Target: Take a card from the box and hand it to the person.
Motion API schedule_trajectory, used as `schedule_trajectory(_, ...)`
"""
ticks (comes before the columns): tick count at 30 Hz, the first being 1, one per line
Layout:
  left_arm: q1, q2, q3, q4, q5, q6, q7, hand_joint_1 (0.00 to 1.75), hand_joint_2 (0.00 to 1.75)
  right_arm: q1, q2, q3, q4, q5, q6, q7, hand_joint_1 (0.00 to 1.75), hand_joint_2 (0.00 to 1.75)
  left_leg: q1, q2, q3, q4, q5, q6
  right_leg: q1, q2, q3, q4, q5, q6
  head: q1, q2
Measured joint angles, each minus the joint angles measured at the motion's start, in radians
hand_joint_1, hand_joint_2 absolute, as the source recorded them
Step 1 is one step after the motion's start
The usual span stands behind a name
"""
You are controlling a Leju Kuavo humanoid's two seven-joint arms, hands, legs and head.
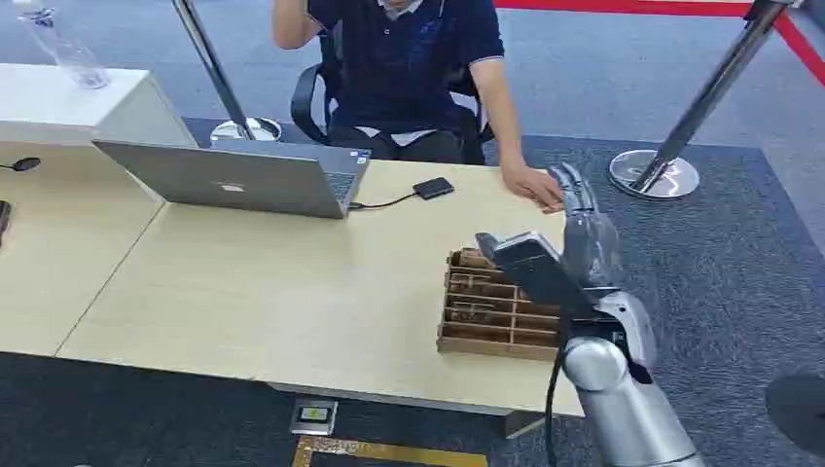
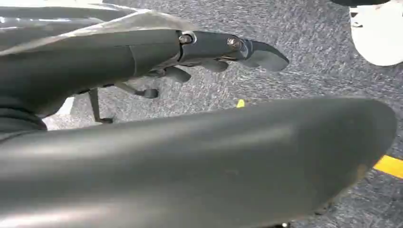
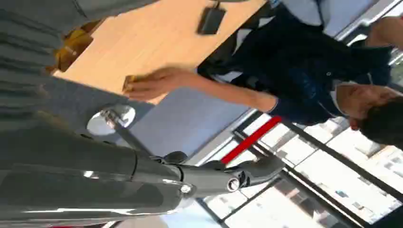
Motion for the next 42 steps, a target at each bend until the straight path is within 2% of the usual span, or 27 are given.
schedule_trajectory(8, 0.000, 0.000, 0.006, 0.002, -0.009, -0.006, 0.000, 0.00, 0.00, 0.000, -0.084, 0.058, -0.057, 0.262, 0.015, 0.105, 0.00, 1.75, 0.000, 0.000, 0.000, 0.000, 0.000, 0.000, 0.000, 0.000, 0.000, 0.000, 0.000, 0.000, 0.000, 0.000)
schedule_trajectory(16, 0.001, 0.000, 0.017, 0.002, -0.011, -0.011, -0.001, 0.00, 0.00, -0.008, -0.194, 0.119, -0.093, 0.519, 0.083, 0.184, 0.00, 1.75, 0.000, 0.000, 0.000, 0.000, 0.000, 0.000, 0.000, 0.000, 0.000, 0.000, 0.000, 0.000, 0.000, 0.000)
schedule_trajectory(21, 0.001, 0.000, 0.027, 0.003, -0.004, -0.011, -0.002, 0.00, 0.00, -0.005, -0.232, 0.154, -0.086, 0.614, 0.115, 0.239, 0.00, 1.75, 0.000, -0.001, 0.000, 0.000, 0.000, 0.000, 0.000, 0.000, 0.000, 0.000, 0.000, 0.000, 0.000, 0.000)
schedule_trajectory(22, 0.000, 0.000, 0.030, 0.003, -0.003, -0.011, -0.002, 0.00, 0.00, -0.004, -0.237, 0.159, -0.084, 0.614, 0.113, 0.244, 0.37, 1.75, 0.000, -0.001, 0.000, 0.000, 0.000, 0.000, 0.000, 0.000, 0.000, 0.000, 0.000, 0.000, 0.000, 0.000)
schedule_trajectory(24, 0.000, 0.000, 0.031, 0.003, -0.002, -0.011, -0.003, 0.00, 0.00, 0.003, -0.239, 0.160, -0.078, 0.611, 0.102, 0.254, 0.37, 1.75, 0.000, -0.001, 0.000, 0.000, 0.000, 0.000, 0.000, 0.000, 0.000, 0.000, 0.000, 0.000, 0.000, 0.000)
schedule_trajectory(25, 0.001, 0.000, 0.031, 0.003, -0.002, -0.011, -0.003, 0.00, 0.00, 0.008, -0.239, 0.161, -0.075, 0.609, 0.095, 0.256, 1.27, 1.75, 0.000, -0.001, 0.000, 0.000, 0.000, 0.000, 0.000, 0.000, 0.000, 0.000, 0.000, 0.000, 0.000, 0.000)
schedule_trajectory(30, 0.001, 0.000, 0.034, 0.003, -0.003, -0.010, -0.003, 0.00, 0.00, 0.041, -0.236, 0.157, -0.059, 0.592, 0.069, 0.267, 1.27, 1.75, 0.000, -0.001, 0.000, 0.000, 0.000, 0.000, 0.000, 0.000, 0.000, 0.000, 0.000, 0.000, 0.000, 0.000)
schedule_trajectory(31, 0.001, 0.000, 0.034, 0.003, -0.003, -0.010, -0.003, 0.00, 0.00, 0.046, -0.235, 0.157, -0.056, 0.591, 0.066, 0.268, 1.15, 1.75, 0.000, -0.001, 0.000, 0.000, 0.000, 0.000, 0.000, 0.000, 0.000, 0.000, 0.000, 0.000, 0.000, 0.000)
schedule_trajectory(32, 0.001, 0.000, 0.035, 0.003, -0.003, -0.010, -0.003, 0.00, 0.00, 0.050, -0.235, 0.157, -0.053, 0.591, 0.064, 0.268, 0.91, 1.75, 0.000, -0.001, 0.000, 0.000, 0.000, 0.000, 0.000, 0.000, 0.000, 0.000, 0.000, 0.000, 0.000, 0.000)
schedule_trajectory(36, 0.001, 0.000, 0.038, 0.004, -0.006, -0.010, -0.003, 0.00, 0.00, 0.065, -0.224, 0.147, -0.038, 0.591, 0.051, 0.273, 0.84, 1.75, 0.000, -0.001, 0.000, 0.000, 0.000, 0.000, 0.000, 0.000, 0.000, 0.000, 0.000, 0.000, 0.000, 0.000)
schedule_trajectory(37, 0.000, 0.000, 0.038, 0.004, -0.007, -0.010, -0.003, 0.00, 0.00, 0.068, -0.220, 0.145, -0.034, 0.594, 0.049, 0.274, 0.70, 1.75, 0.000, -0.001, 0.000, 0.000, 0.000, 0.000, 0.000, 0.000, 0.000, 0.000, 0.000, 0.000, 0.000, 0.000)
schedule_trajectory(42, 0.001, 0.000, 0.038, 0.004, -0.016, -0.010, -0.003, 0.00, 0.00, 0.091, -0.202, 0.124, -0.002, 0.611, 0.041, 0.282, 0.68, 1.75, 0.000, -0.001, 0.000, 0.000, 0.000, 0.000, 0.000, 0.000, 0.000, 0.000, 0.000, 0.000, 0.000, 0.000)
